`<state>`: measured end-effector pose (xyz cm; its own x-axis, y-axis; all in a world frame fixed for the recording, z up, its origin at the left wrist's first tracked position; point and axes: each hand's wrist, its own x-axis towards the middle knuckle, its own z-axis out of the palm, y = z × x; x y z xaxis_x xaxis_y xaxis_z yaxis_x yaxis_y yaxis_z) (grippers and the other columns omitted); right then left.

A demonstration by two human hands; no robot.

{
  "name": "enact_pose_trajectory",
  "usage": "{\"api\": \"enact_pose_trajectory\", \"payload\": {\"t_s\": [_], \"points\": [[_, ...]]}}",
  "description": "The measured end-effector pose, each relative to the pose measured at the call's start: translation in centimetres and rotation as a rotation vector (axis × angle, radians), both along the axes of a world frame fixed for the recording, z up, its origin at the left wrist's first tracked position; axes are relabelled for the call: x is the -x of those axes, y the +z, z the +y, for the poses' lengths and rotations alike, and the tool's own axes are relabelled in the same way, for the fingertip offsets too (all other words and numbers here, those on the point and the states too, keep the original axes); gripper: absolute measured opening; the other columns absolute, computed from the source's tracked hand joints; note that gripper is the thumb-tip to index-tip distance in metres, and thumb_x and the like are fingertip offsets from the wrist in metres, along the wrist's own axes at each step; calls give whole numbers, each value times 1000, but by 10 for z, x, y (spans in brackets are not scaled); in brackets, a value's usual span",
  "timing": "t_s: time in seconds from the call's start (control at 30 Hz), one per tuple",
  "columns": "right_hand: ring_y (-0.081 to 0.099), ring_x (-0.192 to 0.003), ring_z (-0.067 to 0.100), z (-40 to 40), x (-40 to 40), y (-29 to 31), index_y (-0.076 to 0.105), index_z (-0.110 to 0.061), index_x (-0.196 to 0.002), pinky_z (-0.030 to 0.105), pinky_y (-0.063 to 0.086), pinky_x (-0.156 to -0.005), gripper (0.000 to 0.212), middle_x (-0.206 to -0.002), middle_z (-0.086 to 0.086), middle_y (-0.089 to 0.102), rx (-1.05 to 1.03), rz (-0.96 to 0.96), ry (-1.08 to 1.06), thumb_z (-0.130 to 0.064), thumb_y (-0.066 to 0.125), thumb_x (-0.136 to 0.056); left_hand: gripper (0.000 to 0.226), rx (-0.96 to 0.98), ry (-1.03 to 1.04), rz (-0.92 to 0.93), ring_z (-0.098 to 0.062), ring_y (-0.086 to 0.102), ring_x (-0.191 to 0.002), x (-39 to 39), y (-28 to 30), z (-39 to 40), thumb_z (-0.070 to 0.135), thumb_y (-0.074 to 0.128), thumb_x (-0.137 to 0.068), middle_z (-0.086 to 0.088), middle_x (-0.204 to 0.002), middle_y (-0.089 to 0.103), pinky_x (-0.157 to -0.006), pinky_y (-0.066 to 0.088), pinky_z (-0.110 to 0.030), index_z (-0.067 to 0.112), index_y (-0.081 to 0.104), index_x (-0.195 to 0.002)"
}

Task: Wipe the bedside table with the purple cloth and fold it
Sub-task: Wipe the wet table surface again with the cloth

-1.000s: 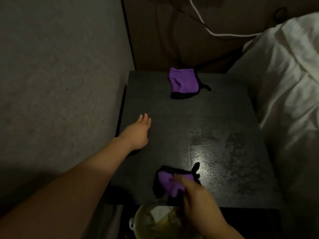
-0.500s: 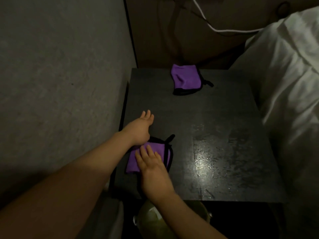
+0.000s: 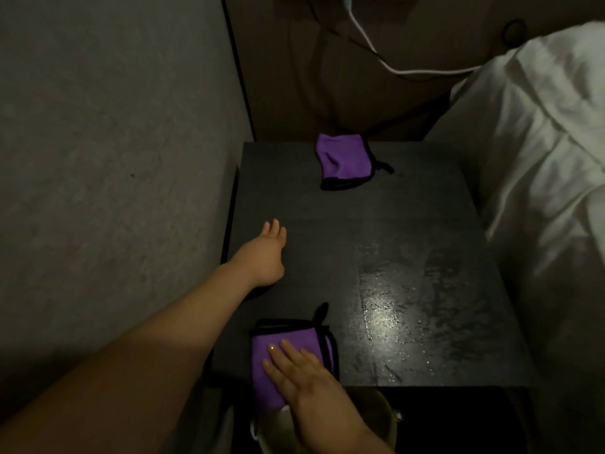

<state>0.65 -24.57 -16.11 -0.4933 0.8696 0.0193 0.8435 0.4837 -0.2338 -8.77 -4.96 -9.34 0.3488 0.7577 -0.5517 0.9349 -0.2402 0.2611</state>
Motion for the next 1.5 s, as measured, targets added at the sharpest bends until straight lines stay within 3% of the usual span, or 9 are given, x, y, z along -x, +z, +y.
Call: {"api": "enact_pose_trajectory", "payload": {"t_s": [0.13,0.3,0.43,0.57,0.67,0.97,1.3,1.4,1.5], "points": [[17,-133,17,-4,-24,-9,40,-21,-122,26,10,-107,36,-130,-7,53,-57,37,-51,-24,25,-90,76,-3,0,-1,-23,-8,-146,-1,0,-5,1,42,-84,-12,-156,-12,-120,13,-34,6,-3,-145],[-1,-140,15,-8,-65,-17,4,-18,-144,25,3,-110,47,-154,0,-6,115,-20,-73,-22,-3,-98,77,-2,3,-23,-22,-9,-145,0,2,-12,-1,41,-83,-11,-156,-13,-120,11,-34,5,-3,-145],[29,-133,11,14,-93,7,38,-64,-115,17,18,-109,51,-150,2,22,358,101,-209,-21,21,-94,79,-16,7,-38,-23,-9,-145,0,1,-15,-1,44,-82,-12,-156,-13,-118,8,-30,4,-3,-145],[53,-107,4,63,-124,94,62,-14,-112,10,36,-93,34,-110,-9,58,284,787,-646,4,47,-88,81,-47,5,-38,-22,-9,-146,0,0,-15,-1,44,-80,-11,-156,-12,-118,9,-29,6,-2,-146],[52,-107,11,122,-140,113,56,-10,-121,2,34,-88,37,-116,-3,56,84,681,-595,4,48,-87,81,-50,5,-36,-22,-8,-146,-2,0,-15,-1,44,-80,-11,-157,-12,-118,10,-30,6,-2,-146],[23,-136,33,162,-143,23,40,-1,-132,36,16,-112,51,-144,22,29,154,253,-437,7,49,-82,81,-90,15,-7,-23,-7,-146,-7,-1,-16,1,46,-80,-13,-157,-10,-119,11,-30,5,-1,-146],[53,-110,46,114,-129,16,59,4,-112,57,31,-90,55,-119,26,58,55,215,-384,11,61,-57,79,-109,-1,-5,-21,-7,-146,-10,-5,-26,2,44,-82,-11,-157,-11,-119,9,-30,6,-4,-146],[58,-107,38,80,-115,17,61,-1,-110,45,43,-89,62,-115,20,62,25,157,-342,6,69,-49,79,-103,-10,-6,-21,-8,-146,-13,-6,-30,3,44,-83,-12,-156,-12,-118,9,-30,6,-5,-145],[45,-119,25,46,-106,21,51,-9,-118,25,15,-109,58,-120,14,61,52,157,-297,-7,52,-61,80,-103,-18,-10,-21,-8,-146,-13,-6,-31,4,45,-82,-12,-156,-12,-119,9,-30,5,-4,-145]]}}
